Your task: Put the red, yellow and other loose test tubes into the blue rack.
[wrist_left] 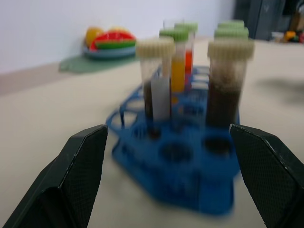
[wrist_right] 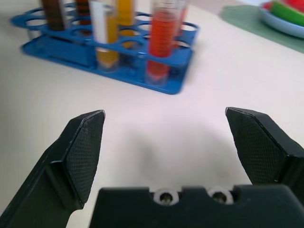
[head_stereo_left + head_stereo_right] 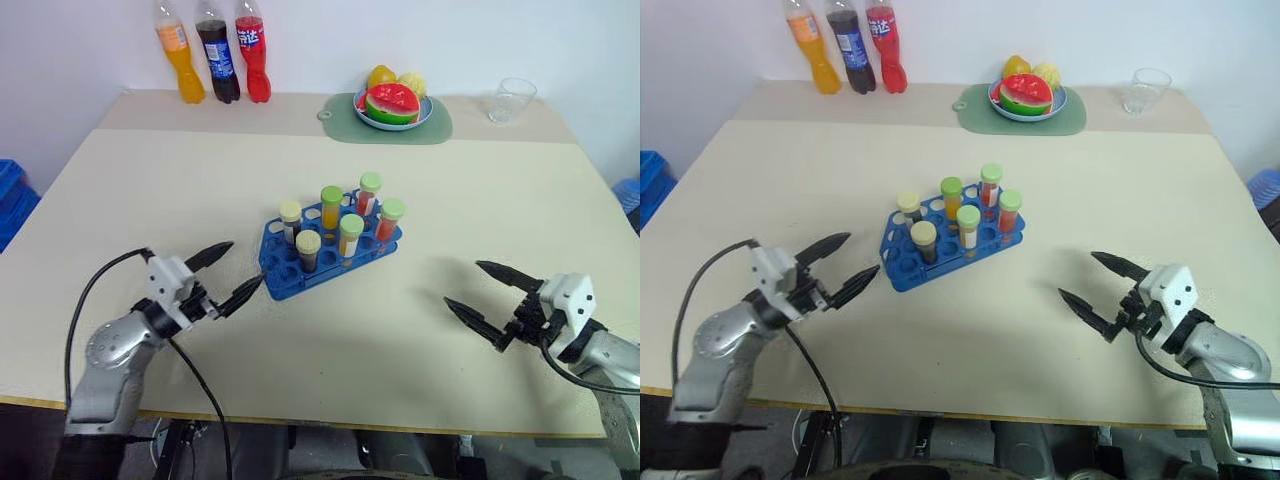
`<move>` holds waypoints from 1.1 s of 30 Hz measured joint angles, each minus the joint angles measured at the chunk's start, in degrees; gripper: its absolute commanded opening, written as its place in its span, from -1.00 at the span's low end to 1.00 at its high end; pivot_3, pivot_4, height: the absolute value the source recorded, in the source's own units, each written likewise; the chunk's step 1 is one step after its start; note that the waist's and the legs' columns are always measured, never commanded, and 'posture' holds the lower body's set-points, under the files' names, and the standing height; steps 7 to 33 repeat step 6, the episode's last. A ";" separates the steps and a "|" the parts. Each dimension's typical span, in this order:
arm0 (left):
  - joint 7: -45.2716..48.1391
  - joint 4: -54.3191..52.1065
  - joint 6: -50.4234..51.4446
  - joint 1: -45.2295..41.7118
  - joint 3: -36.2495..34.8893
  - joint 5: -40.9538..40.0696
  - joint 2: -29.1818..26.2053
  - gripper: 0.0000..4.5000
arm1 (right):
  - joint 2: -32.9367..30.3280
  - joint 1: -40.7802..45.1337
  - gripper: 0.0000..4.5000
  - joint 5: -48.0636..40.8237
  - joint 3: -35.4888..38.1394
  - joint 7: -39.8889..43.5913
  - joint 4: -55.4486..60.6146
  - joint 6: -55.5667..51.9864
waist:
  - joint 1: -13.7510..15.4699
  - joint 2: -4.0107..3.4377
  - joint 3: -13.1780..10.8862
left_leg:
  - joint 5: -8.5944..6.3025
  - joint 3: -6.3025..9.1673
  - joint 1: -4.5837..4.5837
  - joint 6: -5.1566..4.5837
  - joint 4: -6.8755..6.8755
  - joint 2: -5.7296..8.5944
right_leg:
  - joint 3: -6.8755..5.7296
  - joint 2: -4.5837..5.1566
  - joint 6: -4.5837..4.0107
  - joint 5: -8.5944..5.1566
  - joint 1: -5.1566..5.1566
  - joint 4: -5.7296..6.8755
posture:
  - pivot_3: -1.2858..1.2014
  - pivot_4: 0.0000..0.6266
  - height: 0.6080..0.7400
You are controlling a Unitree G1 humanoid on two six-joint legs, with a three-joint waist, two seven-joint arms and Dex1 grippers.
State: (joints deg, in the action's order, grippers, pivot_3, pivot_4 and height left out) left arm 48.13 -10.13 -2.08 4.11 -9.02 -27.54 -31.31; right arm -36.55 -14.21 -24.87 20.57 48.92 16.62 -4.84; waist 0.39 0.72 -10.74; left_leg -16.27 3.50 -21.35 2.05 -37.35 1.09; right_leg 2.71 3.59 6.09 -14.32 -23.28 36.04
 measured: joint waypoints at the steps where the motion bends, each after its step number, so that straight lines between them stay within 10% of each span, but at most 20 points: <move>1: 0.53 -0.57 0.86 1.02 -0.88 -0.60 -0.95 0.87 | 0.13 -0.93 1.00 0.00 0.52 -0.32 0.07 0.23 | 0.04 -0.01 0.00 | 0.00 0.00 0.00 0.00 0.01 0.00 | 0.00 0.00 0.00 0.00 0.00 0.00 | 0.03 -0.52 1.00; 33: 2.97 -2.14 4.15 4.31 -3.91 -2.48 -4.95 0.87 | 0.53 -5.53 1.00 -1.42 4.32 -1.23 2.95 0.05 | 0.00 -0.01 0.01 | 0.00 -0.01 0.01 0.00 0.01 -0.02 | 0.00 0.00 -0.02 -0.02 0.00 -0.01 | 0.03 -0.52 1.00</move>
